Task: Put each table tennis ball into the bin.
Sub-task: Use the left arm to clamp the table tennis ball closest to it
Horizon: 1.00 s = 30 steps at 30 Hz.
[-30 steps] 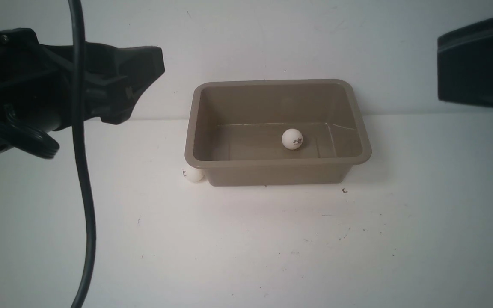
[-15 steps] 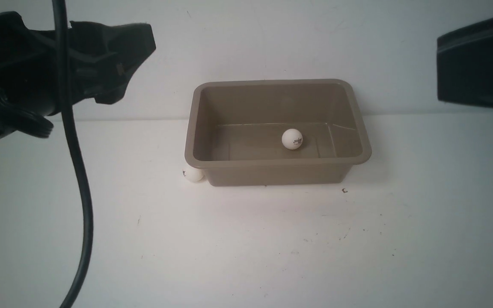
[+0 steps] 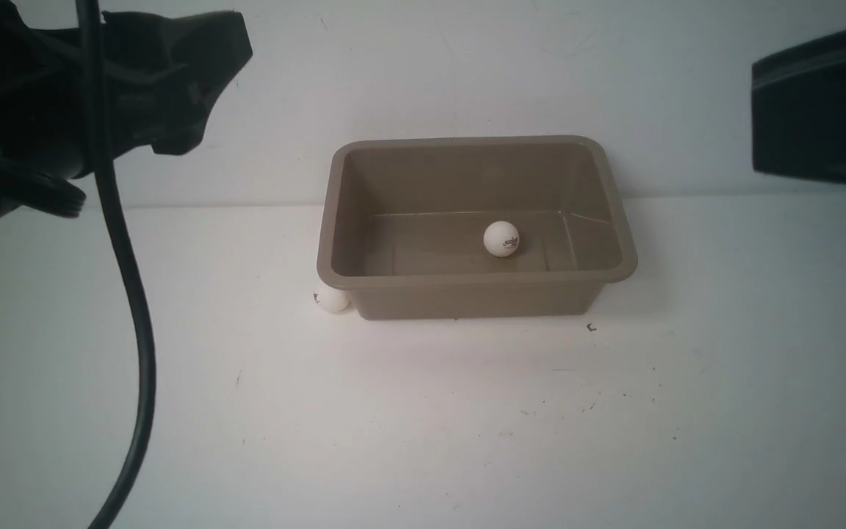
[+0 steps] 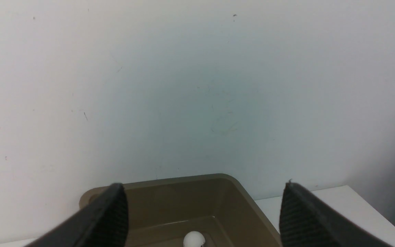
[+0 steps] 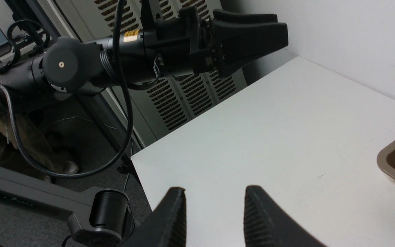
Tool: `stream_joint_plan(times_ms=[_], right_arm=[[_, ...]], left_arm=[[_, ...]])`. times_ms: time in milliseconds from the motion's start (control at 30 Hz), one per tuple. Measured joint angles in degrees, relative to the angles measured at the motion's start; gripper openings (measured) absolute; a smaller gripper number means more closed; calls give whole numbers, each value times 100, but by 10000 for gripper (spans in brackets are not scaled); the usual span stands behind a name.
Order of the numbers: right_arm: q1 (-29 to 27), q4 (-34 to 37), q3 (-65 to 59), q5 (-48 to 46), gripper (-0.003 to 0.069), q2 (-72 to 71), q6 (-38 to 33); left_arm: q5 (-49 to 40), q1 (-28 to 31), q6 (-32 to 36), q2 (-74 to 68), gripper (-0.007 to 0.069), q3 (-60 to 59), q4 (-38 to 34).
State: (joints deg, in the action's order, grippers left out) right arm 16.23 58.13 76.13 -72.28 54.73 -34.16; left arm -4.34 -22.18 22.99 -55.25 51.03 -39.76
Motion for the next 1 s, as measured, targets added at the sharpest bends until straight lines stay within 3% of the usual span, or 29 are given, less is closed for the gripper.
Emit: stream_joint_plan(times_ms=[433, 1000], right_arm=[[0, 0, 0, 0, 223, 0, 0], [0, 0, 0, 0, 223, 0, 0]], left_arm=[[-134, 0, 1166, 0, 535, 0, -15], [-127, 0, 1289, 0, 535, 0, -17]])
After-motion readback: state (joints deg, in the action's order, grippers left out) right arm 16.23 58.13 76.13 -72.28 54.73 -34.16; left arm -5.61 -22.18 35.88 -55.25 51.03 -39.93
